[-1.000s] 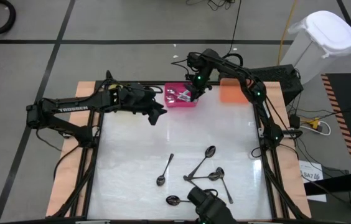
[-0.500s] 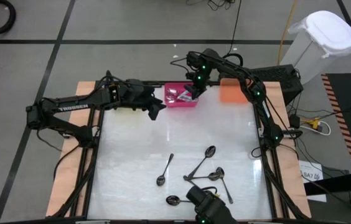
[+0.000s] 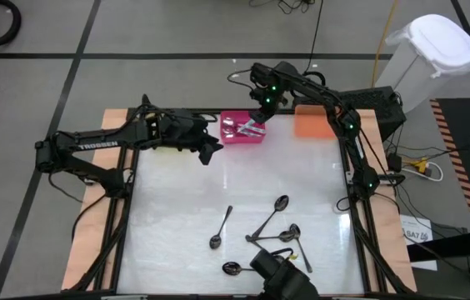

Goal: Sort silverware by color (type)
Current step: Put the black spoon into the orange bin

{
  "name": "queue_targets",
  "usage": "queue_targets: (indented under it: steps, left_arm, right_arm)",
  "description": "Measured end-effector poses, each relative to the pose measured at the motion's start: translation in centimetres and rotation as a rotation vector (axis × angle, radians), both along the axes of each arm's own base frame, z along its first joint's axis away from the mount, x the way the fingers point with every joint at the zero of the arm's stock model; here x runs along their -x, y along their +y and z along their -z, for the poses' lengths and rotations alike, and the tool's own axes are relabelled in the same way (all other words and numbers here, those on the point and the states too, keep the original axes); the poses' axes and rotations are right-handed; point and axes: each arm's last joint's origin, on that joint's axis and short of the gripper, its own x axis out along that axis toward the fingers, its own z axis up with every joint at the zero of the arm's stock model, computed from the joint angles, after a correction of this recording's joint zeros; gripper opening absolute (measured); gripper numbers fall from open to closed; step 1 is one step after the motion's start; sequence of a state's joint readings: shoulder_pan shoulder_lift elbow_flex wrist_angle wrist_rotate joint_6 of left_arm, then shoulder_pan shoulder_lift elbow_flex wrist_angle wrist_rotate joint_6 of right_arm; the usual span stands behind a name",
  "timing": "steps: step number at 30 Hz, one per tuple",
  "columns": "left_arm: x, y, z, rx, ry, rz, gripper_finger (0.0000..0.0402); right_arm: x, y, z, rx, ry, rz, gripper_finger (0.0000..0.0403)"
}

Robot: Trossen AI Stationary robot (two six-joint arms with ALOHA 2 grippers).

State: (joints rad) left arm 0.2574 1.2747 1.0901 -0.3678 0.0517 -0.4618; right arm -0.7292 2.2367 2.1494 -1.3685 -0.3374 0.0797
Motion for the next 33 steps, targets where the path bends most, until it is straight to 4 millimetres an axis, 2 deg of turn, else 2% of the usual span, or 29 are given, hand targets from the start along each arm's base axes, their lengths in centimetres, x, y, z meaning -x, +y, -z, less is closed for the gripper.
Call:
queue_targets:
  steps: [6,11,18,24,33]
  left_arm:
    - [0.0,-0.8,0.3,0.016,0.035,0.024,0.017]
    - [0.4,-1.6,1.0,0.038,0.127,0.047,0.017]
    - [0.9,-3.1,1.9,0.045,0.248,0.084,0.017]
    - [1.1,-4.5,2.2,0.042,0.297,0.078,0.017]
    - [1.2,-5.9,2.4,0.02,0.319,0.007,0.017]
  right_arm:
    - [0.6,0.4,-3.6,0.116,-0.093,0.013,0.0166]
    - [1.5,1.8,-7.1,0.177,-0.163,-0.016,0.0169]
    - [3.3,5.4,-11.7,0.225,-0.215,-0.101,0.0169]
    - [4.4,8.9,-14.8,0.25,-0.261,-0.151,0.0169]
    - [5.6,14.2,-18.1,0.286,-0.33,-0.291,0.0169]
